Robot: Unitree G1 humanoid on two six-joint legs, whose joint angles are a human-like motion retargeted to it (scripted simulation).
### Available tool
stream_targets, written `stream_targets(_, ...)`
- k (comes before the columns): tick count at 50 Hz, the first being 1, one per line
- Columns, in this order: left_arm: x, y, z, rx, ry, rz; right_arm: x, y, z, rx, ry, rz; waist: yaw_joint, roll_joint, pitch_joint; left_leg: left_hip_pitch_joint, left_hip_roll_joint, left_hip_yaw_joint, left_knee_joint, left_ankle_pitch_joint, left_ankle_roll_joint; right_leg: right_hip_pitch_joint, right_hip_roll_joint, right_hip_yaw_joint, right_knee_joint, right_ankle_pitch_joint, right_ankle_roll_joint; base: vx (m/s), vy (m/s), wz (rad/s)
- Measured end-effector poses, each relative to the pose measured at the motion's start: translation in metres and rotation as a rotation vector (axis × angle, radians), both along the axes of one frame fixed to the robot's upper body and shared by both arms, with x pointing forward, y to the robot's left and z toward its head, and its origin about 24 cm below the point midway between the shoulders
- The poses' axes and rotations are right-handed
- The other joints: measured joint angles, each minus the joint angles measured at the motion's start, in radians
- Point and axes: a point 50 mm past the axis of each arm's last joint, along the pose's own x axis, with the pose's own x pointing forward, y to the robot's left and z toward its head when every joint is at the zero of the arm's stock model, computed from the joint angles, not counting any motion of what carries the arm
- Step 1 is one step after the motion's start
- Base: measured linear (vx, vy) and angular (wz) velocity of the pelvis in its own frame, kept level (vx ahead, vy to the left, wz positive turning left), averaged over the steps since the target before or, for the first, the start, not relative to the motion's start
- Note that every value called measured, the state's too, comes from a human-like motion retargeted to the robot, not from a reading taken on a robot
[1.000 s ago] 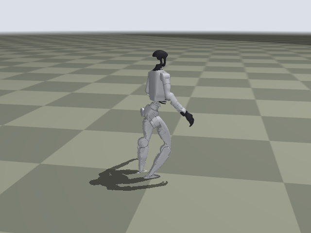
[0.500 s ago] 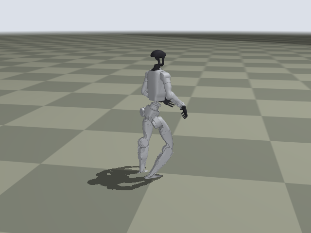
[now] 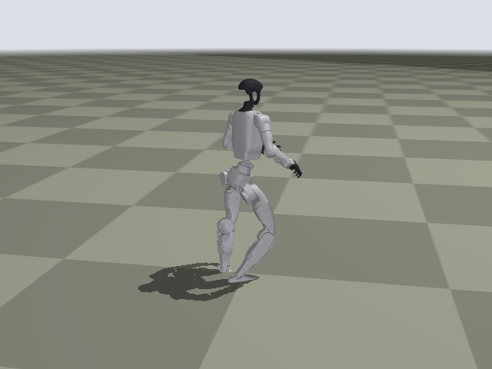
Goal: Dance
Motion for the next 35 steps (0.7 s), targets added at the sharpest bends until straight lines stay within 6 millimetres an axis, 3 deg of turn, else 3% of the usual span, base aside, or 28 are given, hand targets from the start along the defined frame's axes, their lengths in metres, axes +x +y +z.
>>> stream_targets(4, -0.002, 0.007, 0.046, -0.051, -0.170, -0.041, 0.007, -0.011, 0.079, 0.058, -0.346, 0.017, 0.002, 0.043, 0.010, -0.006, 0.053, 0.003, 0.014, -0.028, -0.018, 0.025, 0.048, -0.042, -0.037, 0.013, -0.019, 0.03, -0.02, 0.02)
stream_targets(9, -0.007, 0.008, 0.077, -0.100, -0.305, -0.075, 0.005, -0.012, 0.140, 0.084, -0.657, 0.045, -0.020, 0.003, 0.015, 0.011, 0.000, -0.002, 0.003, 0.002, -0.016, 0.002, -0.016, -0.016, 0.036, -0.001, -0.009, -0.02, -0.02, 0.33)
stream_targets(12, -0.010, 0.011, 0.094, -0.143, -0.376, -0.077, -0.003, -0.014, 0.167, 0.101, -0.794, 0.041, -0.026, -0.013, 0.023, 0.009, -0.018, -0.012, 0.001, 0.009, -0.013, -0.009, -0.043, -0.015, 0.058, -0.006, -0.008, 0.03, -0.05, 0.37)
stream_targets(18, -0.015, 0.024, 0.124, -0.254, -0.505, -0.014, -0.017, -0.017, 0.192, 0.149, -0.912, -0.004, -0.003, -0.037, 0.041, -0.014, -0.036, -0.032, 0.018, 0.016, 0.000, -0.025, -0.075, -0.021, 0.073, -0.014, -0.017, 0.06, -0.07, 0.32)
stream_targets(20, -0.017, 0.034, 0.141, -0.295, -0.574, 0.010, -0.022, -0.019, 0.205, 0.158, -0.952, -0.011, 0.031, 0.021, 0.062, -0.163, 0.055, 0.005, 0.326, -0.164, -0.006, 0.019, 0.002, -0.086, 0.001, 0.002, -0.046, 0.12, -0.10, 0.02)
stream_targets(22, -0.021, 0.038, 0.143, -0.301, -0.594, 0.031, -0.024, -0.019, 0.204, 0.154, -0.943, -0.015, 0.045, 0.003, 0.090, -0.237, 0.061, 0.073, 0.547, -0.224, 0.021, 0.022, -0.042, -0.088, 0.048, -0.015, -0.043, 0.00, -0.03, 0.78)
stream_targets(25, -0.027, 0.047, 0.152, -0.270, -0.634, 0.042, -0.027, -0.019, 0.209, 0.154, -0.958, -0.012, 0.065, 0.017, 0.143, -0.397, 0.245, 0.281, 1.029, -0.380, 0.106, 0.033, -0.061, -0.140, 0.120, -0.051, -0.046, -0.02, 0.01, 0.68)
stream_targets(27, -0.031, 0.055, 0.157, -0.246, -0.653, 0.063, -0.027, -0.018, 0.216, 0.158, -0.980, -0.008, 0.150, 0.128, 0.147, -0.544, 0.444, 0.249, 1.246, -0.478, 0.097, 0.035, 0.098, -0.219, 0.091, -0.035, -0.079, 0.03, -0.01, -0.95)
stream_targets(30, -0.033, 0.064, 0.154, -0.243, -0.638, 0.111, -0.029, -0.020, 0.220, 0.151, -0.985, -0.005, 0.238, 0.203, 0.131, -0.654, 0.558, 0.235, 1.259, -0.517, 0.084, 0.047, 0.198, -0.274, 0.022, -0.009, -0.093, 0.11, -0.01, -0.43)
stream_targets(35, -0.036, 0.074, 0.142, -0.267, -0.589, 0.196, -0.033, -0.021, 0.220, 0.194, -0.981, -0.011, 0.252, 0.180, 0.083, -0.709, 0.462, 0.296, 0.937, -0.439, 0.048, 0.055, 0.141, -0.320, -0.034, 0.000, -0.081, 0.15, 0.05, 0.63)
